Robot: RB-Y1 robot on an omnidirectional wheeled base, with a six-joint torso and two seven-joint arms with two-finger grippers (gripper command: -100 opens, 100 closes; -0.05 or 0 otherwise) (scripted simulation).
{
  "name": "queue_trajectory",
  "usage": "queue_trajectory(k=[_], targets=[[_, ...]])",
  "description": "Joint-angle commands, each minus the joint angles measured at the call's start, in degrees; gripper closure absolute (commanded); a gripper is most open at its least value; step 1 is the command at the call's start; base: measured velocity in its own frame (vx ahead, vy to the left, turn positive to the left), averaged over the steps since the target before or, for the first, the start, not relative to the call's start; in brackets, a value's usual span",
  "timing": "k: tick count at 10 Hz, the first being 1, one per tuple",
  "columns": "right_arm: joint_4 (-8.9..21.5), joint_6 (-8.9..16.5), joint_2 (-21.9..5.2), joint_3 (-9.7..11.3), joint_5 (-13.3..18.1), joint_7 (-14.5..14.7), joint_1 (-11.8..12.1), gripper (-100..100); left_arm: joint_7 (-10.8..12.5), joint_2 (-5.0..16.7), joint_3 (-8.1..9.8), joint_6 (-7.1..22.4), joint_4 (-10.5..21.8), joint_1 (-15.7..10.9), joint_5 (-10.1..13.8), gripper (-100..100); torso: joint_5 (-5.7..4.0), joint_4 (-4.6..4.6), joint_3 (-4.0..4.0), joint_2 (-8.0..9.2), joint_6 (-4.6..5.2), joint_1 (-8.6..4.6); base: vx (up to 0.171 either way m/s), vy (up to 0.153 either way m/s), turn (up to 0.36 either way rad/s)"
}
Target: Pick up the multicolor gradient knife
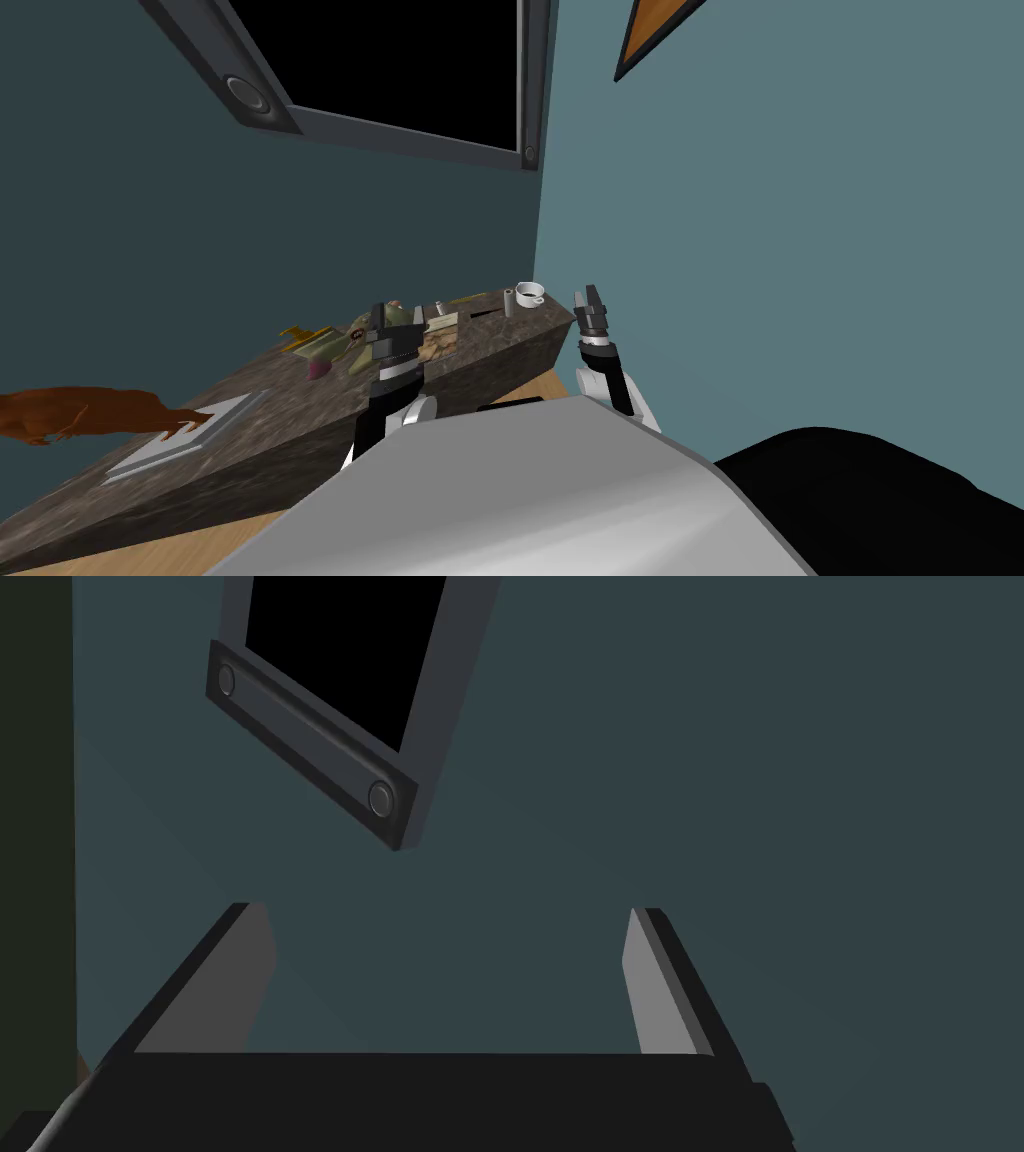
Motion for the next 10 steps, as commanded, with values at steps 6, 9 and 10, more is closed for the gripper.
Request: queue_trajectory(k=[6, 9, 10], targets=[[0.0, 0.0, 0.0, 0.0, 0.0, 0.0, 0.0, 0, 0.4, 5.3, 4.01, 7.6, 6.4, -4.1, -0.1, -100, -0.01, 0.04, 0.1, 0.17, 0.02, -0.03, -0.065, -0.013, -0.133], [0.0, 0.0, 0.0, 0.0, 0.0, 0.0, 0.0, 0, 0.6, 7.6, 6.25, 12.3, 10.3, -6.7, -0.3, -100, 0.01, 0.03, 0.08, 0.14, -0.01, 0.04, -0.038, -0.001, -0.142], [0.0, 0.0, 0.0, 0.0, 0.0, 0.0, 0.0, 0, 0.7, 8.9, 7.51, 13.8, 12.1, -8.3, -0.3, -100, 0.01, 0.03, 0.06, 0.1, 0.02, 0.03, -0.034, -0.006, -0.254]])
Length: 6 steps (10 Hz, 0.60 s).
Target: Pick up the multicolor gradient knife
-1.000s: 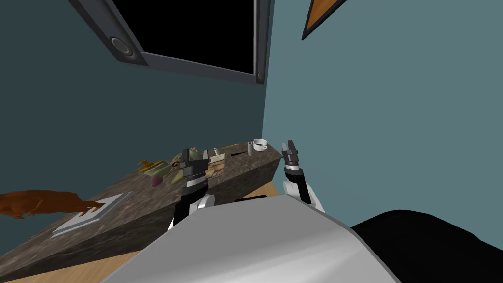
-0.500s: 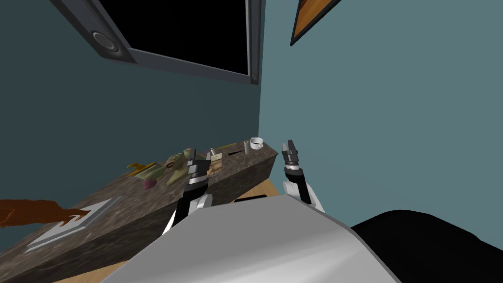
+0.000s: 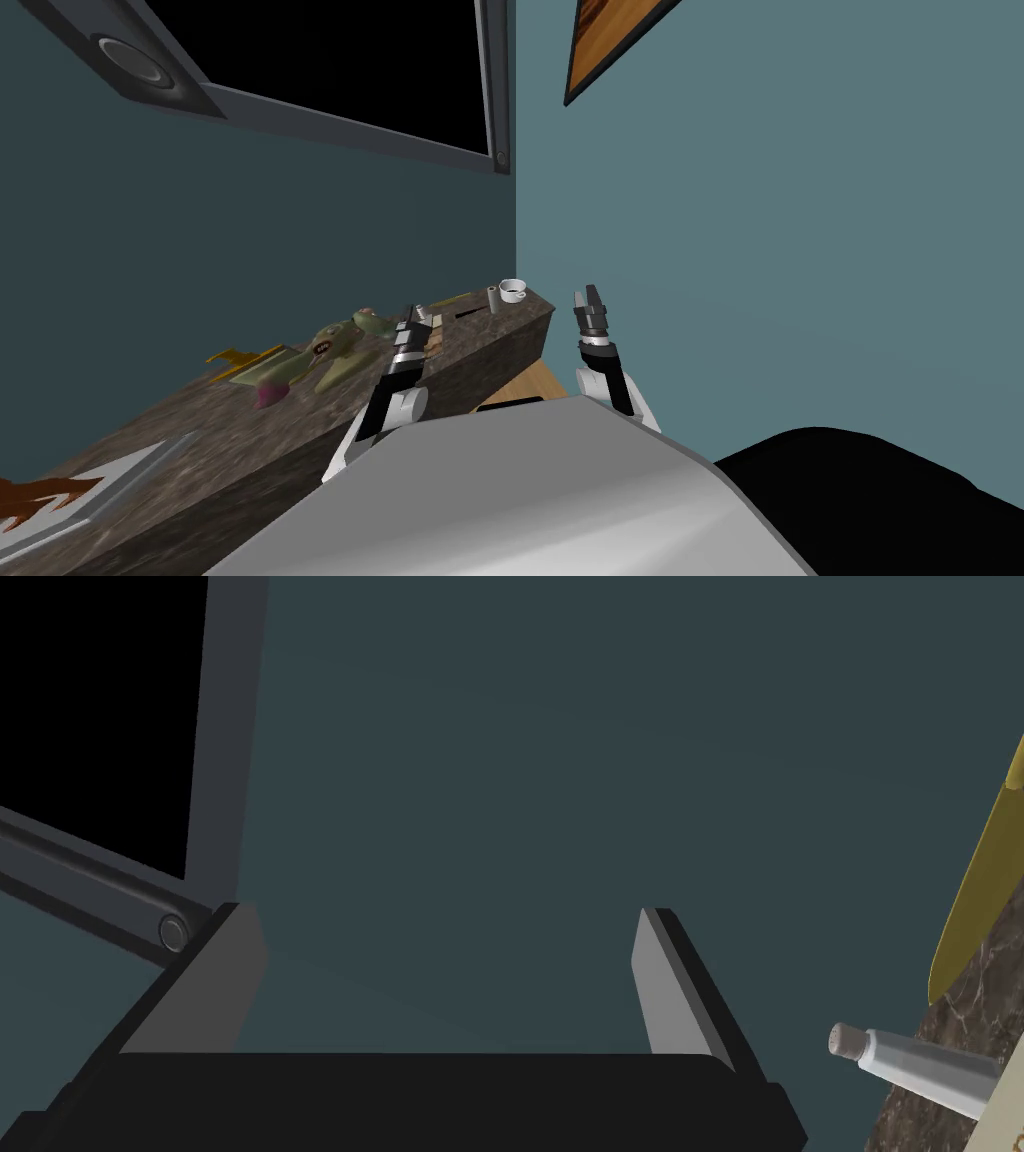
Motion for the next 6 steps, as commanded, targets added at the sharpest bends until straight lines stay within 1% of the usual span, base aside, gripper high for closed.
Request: queue_trajectory(k=[1, 2, 3, 4, 5, 6], targets=[[0.0, 0.0, 0.0, 0.0, 0.0, 0.0, 0.0, 0, 0.1, 0.7, 0.63, 2.8, 0.5, -0.2, -0.1, -100, 0.0, 0.0, 0.0, 0.0, 0.0, 0.0, -0.022, -0.002, -0.112], [0.0, 0.0, 0.0, 0.0, 0.0, 0.0, 0.0, 0, 0.2, 2.1, 1.98, 4.5, 2.9, -1.9, -0.1, -100, 0.0, 0.0, -0.01, -0.02, -0.05, 0.0, -0.016, -0.006, -0.172], [0.0, 0.0, 0.0, 0.0, 0.0, 0.0, 0.0, 0, 0.2, 2.1, 1.98, 5.7, 2.9, -1.9, -0.1, -100, 0.0, -0.01, -0.03, -0.05, -0.01, 0.0, -0.011, -0.001, -0.091], [0.0, 0.0, 0.0, 0.0, 0.0, 0.0, 0.0, 0, 0.4, 3.5, 3.39, 7.9, 5.4, -3.7, -0.2, -100, 0.0, -0.01, -0.03, -0.06, -0.05, 0.01, -0.013, -0.005, -0.194], [0.0, 0.0, 0.0, 0.0, 0.0, 0.0, 0.0, 0, 0.4, 3.5, 3.39, 8.8, 5.4, -3.7, -0.2, -100, 0.0, -0.01, -0.03, -0.05, -0.02, 0.01, -0.012, 0.001, -0.101], [0.0, 0.0, 0.0, 0.0, 0.0, 0.0, 0.0, 0, 0.6, 5.1, 4.87, 10.8, 7.8, -5.5, -0.3, -100, 0.0, -0.01, -0.03, -0.07, -0.05, 0.02, -0.013, -0.002, -0.17]])
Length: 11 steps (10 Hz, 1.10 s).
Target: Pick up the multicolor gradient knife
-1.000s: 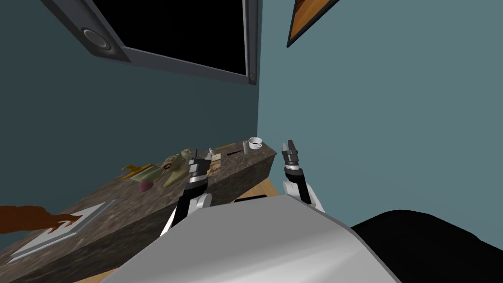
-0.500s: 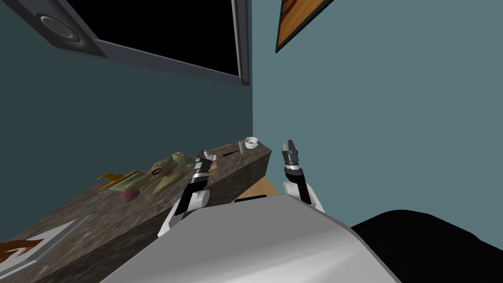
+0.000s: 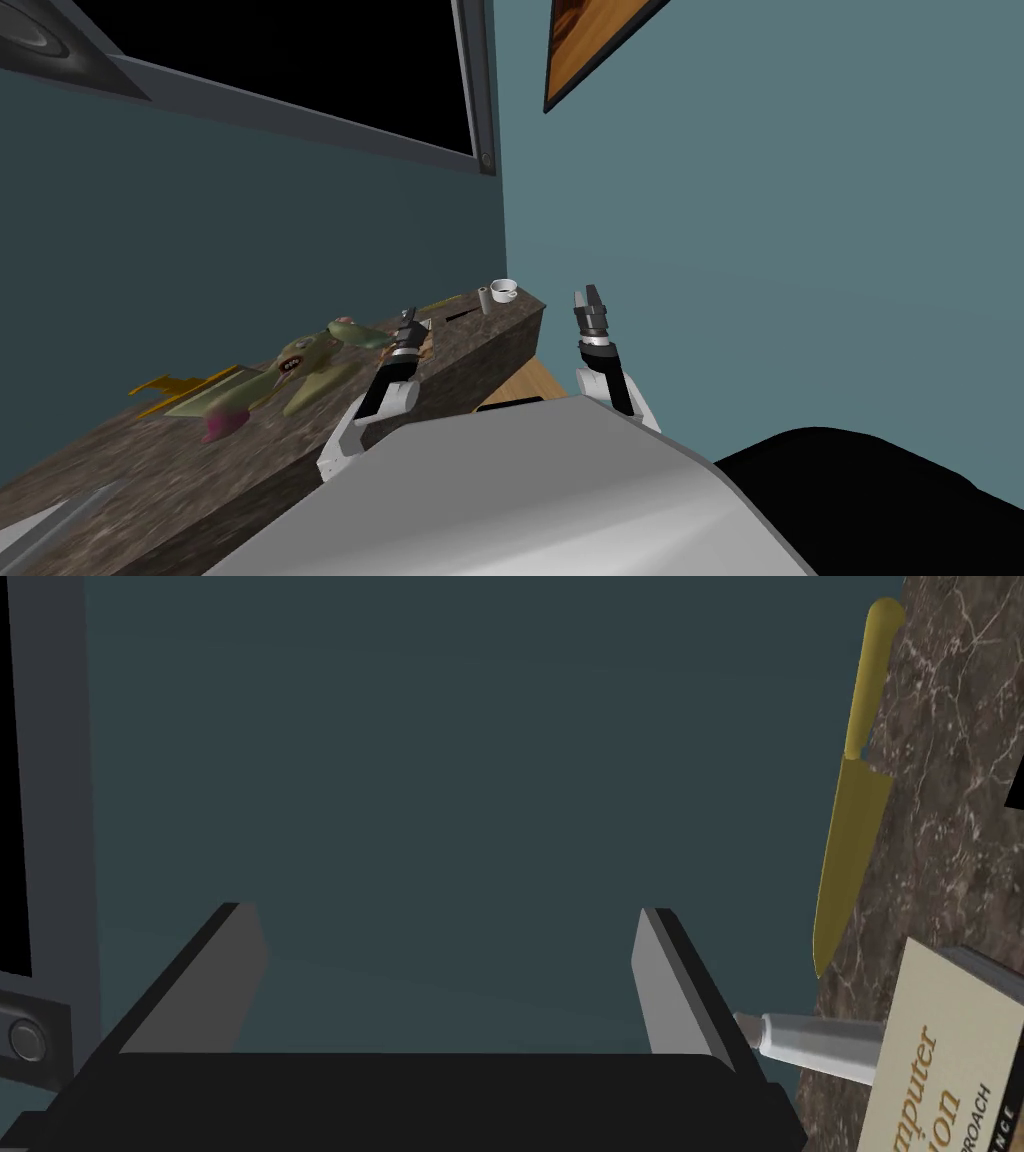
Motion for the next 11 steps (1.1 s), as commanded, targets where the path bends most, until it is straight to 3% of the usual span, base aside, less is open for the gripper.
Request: queue_trajectory(k=[1, 2, 3, 4, 5, 6, 8, 9, 11], targets=[[0.0, 0.0, 0.0, 0.0, 0.0, 0.0, 0.0, 0, -0.2, 0.2, 0.46, 2.7, 1.0, -0.7, -0.3, -100, 0.0, 0.0, 0.0, 0.0, 0.0, 0.0, -0.011, 0.001, -0.101], [0.0, 0.0, 0.0, 0.0, 0.0, 0.0, 0.0, 0, 0.0, 1.9, 1.98, 4.4, 3.8, -2.7, -0.4, -100, 0.0, 0.0, 0.0, 0.0, -0.03, -0.01, -0.014, -0.008, -0.26], [0.0, 0.0, 0.0, 0.0, 0.0, 0.0, 0.0, 0, 0.0, 1.9, 1.98, 6.0, 3.8, -2.7, -0.4, -100, -0.01, 0.0, 0.0, 0.0, 0.02, -0.04, -0.014, -0.002, -0.095], [0.0, 0.0, 0.0, 0.0, 0.0, 0.0, 0.0, 0, 0.2, 3.5, 3.53, 7.5, 6.7, -4.7, -0.5, -100, 0.0, 0.0, 0.01, 0.01, -0.05, -0.02, -0.022, -0.012, -0.194], [0.0, 0.0, 0.0, 0.0, 0.0, 0.0, 0.0, 0, 0.2, 3.5, 3.53, 9.3, 6.7, -4.7, -0.5, -100, -0.01, 0.01, 0.02, 0.03, 0.0, -0.05, -0.019, -0.008, -0.103], [0.0, 0.0, 0.0, 0.0, 0.0, 0.0, 0.0, 0, 0.5, 5.3, 5.09, 11.2, 8.7, -6.8, -0.5, -100, -0.01, 0.01, 0.02, 0.03, -0.05, -0.04, -0.019, -0.013, -0.171], [0.0, 0.0, 0.0, 0.0, 0.0, 0.0, 0.0, 0, 0.5, 5.3, 5.09, 13.6, 9.7, -6.8, -0.5, -100, 0.0, 0.0, 0.01, 0.02, -0.05, -0.04, -0.011, -0.006, -0.061], [0.0, 0.0, 0.0, 0.0, 0.0, 0.0, 0.0, 0, 0.7, 7.0, 6.66, 15.3, 12.7, -9.0, -0.6, -100, -0.01, 0.0, 0.01, 0.0, -0.06, -0.03, -0.017, -0.02, -0.165], [0.0, 0.0, 0.0, 0.0, 0.0, 0.0, 0.0, 0, 0.7, 7.0, 6.66, 17.5, 12.8, -9.0, -0.6, -100, -0.01, 0.01, 0.02, 0.03, -0.04, -0.05, -0.011, -0.007, -0.08]])
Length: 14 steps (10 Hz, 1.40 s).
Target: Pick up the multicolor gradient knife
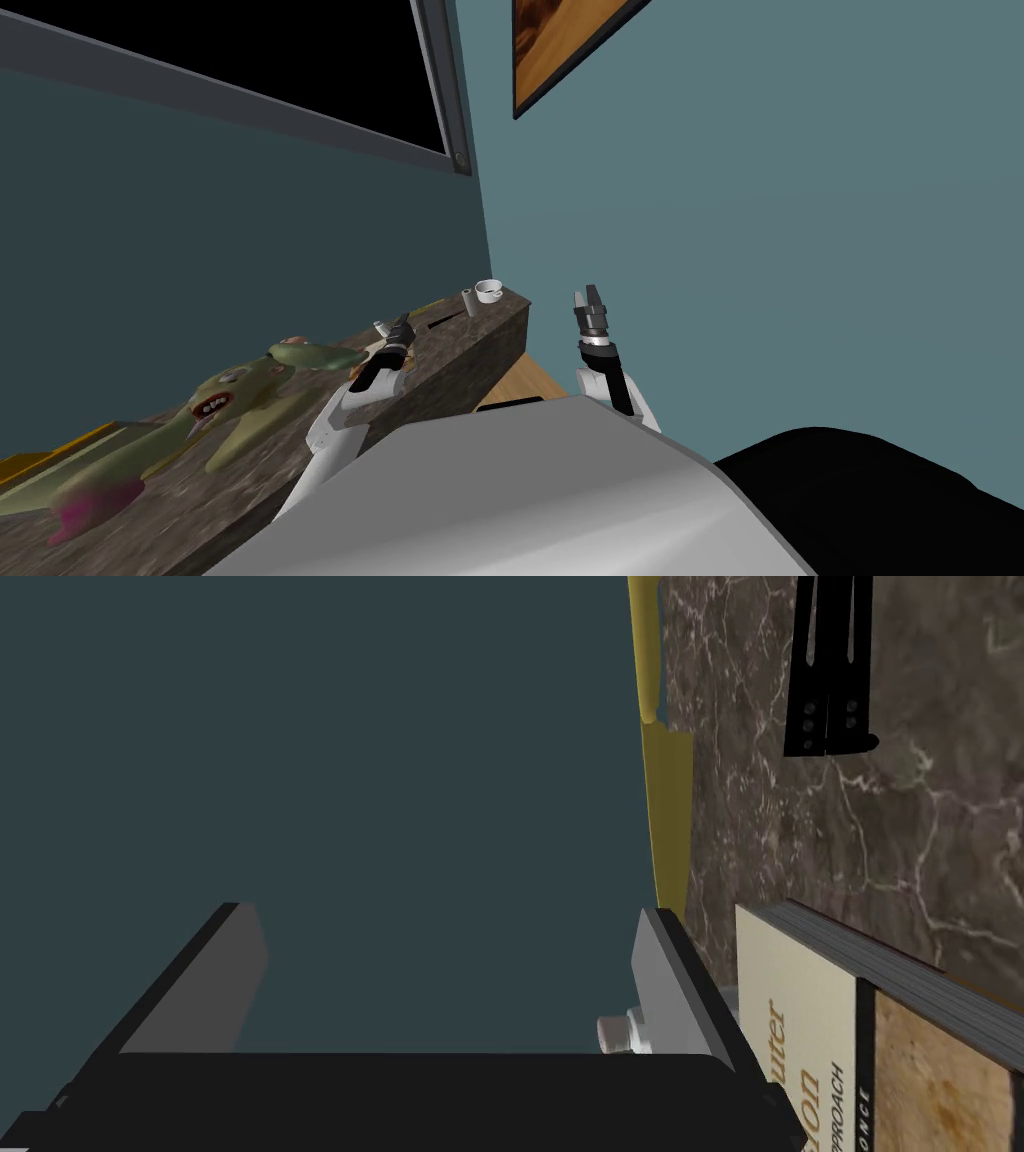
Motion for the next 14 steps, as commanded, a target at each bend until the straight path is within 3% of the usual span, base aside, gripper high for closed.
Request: queue_trajectory(k=[1, 3, 4, 5, 6, 7, 8, 11, 13, 14], targets=[[0.0, 0.0, 0.0, 0.0, 0.0, 0.0, 0.0, 0, 0.1, 1.6, 1.58, 2.9, 2.9, -2.7, -0.2, -100, 0.0, 0.0, 0.0, 0.0, 0.0, 0.0, -0.014, -0.015, -0.181], [0.0, 0.0, 0.0, 0.0, 0.0, 0.0, 0.0, 0, 0.1, 1.6, 1.58, 4.7, 3.7, -2.7, -0.2, -100, 0.0, 0.0, 0.0, 0.01, 0.0, -0.02, -0.01, -0.008, -0.066], [0.0, 0.0, 0.0, 0.0, 0.0, 0.0, 0.0, 0, 0.4, 3.4, 3.14, 6.8, 6.8, -4.9, -0.3, -100, 0.0, 0.0, 0.0, 0.0, -0.01, -0.01, -0.012, -0.019, -0.198], [0.0, 0.0, 0.0, 0.0, 0.0, 0.0, 0.0, 0, 0.4, 3.4, 3.14, 8.2, 7.0, -4.9, -0.3, -100, -0.01, 0.0, 0.0, 0.0, 0.05, -0.04, -0.014, -0.013, -0.128], [0.0, 0.0, 0.0, 0.0, 0.0, 0.0, 0.0, 0, 0.7, 5.2, 4.69, 10.1, 9.0, -7.1, -0.3, -100, -0.01, 0.0, 0.01, 0.01, 0.0, -0.04, -0.017, -0.027, -0.217], [0.0, 0.0, 0.0, 0.0, 0.0, 0.0, 0.0, 0, 0.7, 5.2, 4.69, 12.5, 9.7, -7.1, -0.3, -100, -0.03, 0.01, 0.01, 0.01, 0.05, -0.08, -0.012, -0.017, -0.11], [0.0, 0.0, 0.0, 0.0, 0.0, 0.0, 0.0, 0, 0.7, 5.2, 4.69, 12.9, 10.3, -7.1, -0.3, -100, -0.01, 0.0, 0.01, 0.02, -0.01, -0.05, -0.007, -0.005, 0.022], [0.0, 0.0, 0.0, 0.0, 0.0, 0.0, 0.0, 0, 1.2, 8.6, 7.72, 18.4, 15.3, -11.3, -0.3, -100, -0.01, 0.0, 0.0, 0.01, 0.0, -0.04, -0.014, -0.019, -0.184], [0.0, 0.0, 0.0, 0.0, 0.0, 0.0, 0.0, 0, 1.2, 8.6, 7.72, 21.2, 17.1, -11.3, -0.3, -100, 0.0, 0.0, 0.01, 0.03, -0.03, -0.04, -0.011, -0.014, -0.031], [0.0, 0.0, 0.0, 0.0, 0.0, 0.0, 0.0, 0, 1.5, 10.2, 9.21, 22.6, 20.5, -13.4, -0.4, -100, 0.0, 0.0, 0.0, 0.01, -0.03, -0.01, -0.009, -0.022, -0.191]])
